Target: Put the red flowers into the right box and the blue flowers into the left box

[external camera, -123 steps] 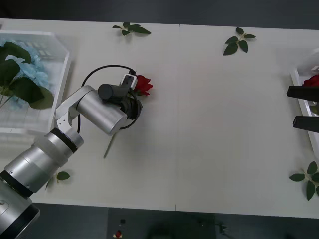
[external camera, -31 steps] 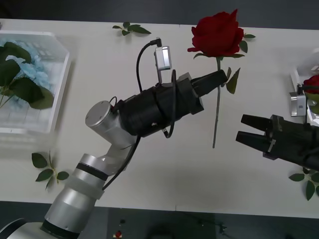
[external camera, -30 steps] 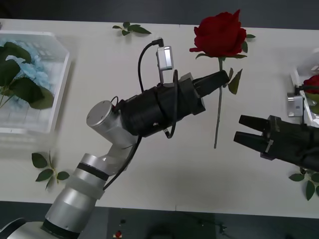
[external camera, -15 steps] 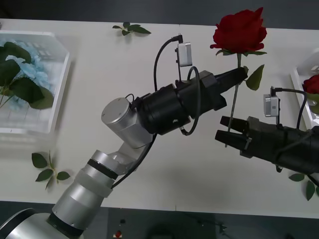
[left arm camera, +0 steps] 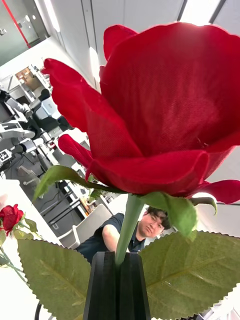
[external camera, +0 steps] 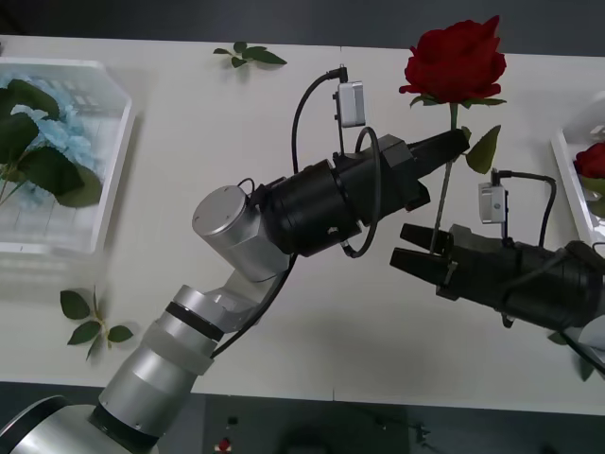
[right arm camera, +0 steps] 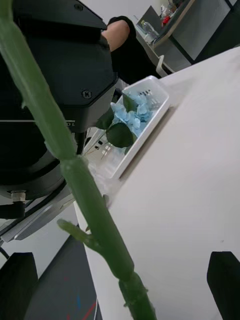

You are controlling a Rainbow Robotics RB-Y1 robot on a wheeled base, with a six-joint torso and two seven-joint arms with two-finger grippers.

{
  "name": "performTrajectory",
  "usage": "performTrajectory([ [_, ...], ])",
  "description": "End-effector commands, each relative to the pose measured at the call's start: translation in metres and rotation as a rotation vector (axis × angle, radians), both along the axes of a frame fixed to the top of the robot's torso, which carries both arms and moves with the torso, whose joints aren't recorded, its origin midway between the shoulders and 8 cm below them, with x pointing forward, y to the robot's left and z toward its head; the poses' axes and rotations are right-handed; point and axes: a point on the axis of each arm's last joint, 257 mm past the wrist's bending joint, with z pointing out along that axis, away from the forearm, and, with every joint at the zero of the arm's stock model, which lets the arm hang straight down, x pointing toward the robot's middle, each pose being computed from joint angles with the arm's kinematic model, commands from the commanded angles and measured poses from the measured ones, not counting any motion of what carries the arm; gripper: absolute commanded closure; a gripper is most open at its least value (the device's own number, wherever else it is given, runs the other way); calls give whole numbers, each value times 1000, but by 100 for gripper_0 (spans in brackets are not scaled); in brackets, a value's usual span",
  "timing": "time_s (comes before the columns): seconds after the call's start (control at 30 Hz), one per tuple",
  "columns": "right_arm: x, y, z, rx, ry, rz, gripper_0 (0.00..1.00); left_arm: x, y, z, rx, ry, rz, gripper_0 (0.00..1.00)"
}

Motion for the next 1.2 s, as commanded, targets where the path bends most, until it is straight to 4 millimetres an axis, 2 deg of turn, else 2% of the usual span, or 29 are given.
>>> performTrajectory([
  [0.03, 3, 8, 15, 16, -44, 7, 0, -2, -5, 18, -20, -18, -8, 100],
  [0.07, 4, 8, 15, 17, -46, 6, 0, -2, -5, 17, -20, -16, -8, 100],
  [0.1, 4, 9, 16, 19, -47, 7, 6, -2, -5, 18, -20, -16, -7, 100],
  [0.17, 5, 10, 18, 22, -51, 7, 57, -2, -5, 18, -21, -16, -8, 100],
  [0.23, 6, 11, 20, 28, -53, 6, 97, -2, -5, 18, -21, -14, -8, 100],
  [0.27, 7, 11, 21, 29, -53, 5, 100, -2, -5, 18, -21, -14, -8, 100],
  [0.67, 9, 11, 24, 45, -50, -1, 100, 0, -5, 18, -22, -4, -6, 99],
  [0.73, 9, 12, 24, 47, -50, -1, 100, 1, -5, 17, -21, -2, -3, 95],
  [0.8, 9, 12, 25, 49, -50, -1, 100, 2, -4, 18, -23, 0, 1, 68],
  [0.83, 9, 12, 25, 51, -49, -1, 100, 3, -4, 18, -24, 3, 4, 44],
  [0.87, 9, 12, 25, 52, -49, -1, 100, 5, -2, 19, -26, 4, 10, 34],
  [0.9, 9, 12, 26, 55, -48, -1, 100, 6, -1, 19, -30, 9, 12, 20],
  [1.0, 9, 12, 27, 60, -46, -2, 100, 8, 3, 25, -54, 19, 12, 8],
  [1.13, 9, 12, 29, 69, -44, -2, 100, 11, 13, 38, -99, 27, 14, 6],
  [1.2, 9, 12, 31, 80, -41, -2, 100, 13, 24, 41, -101, 15, 21, 6],
])
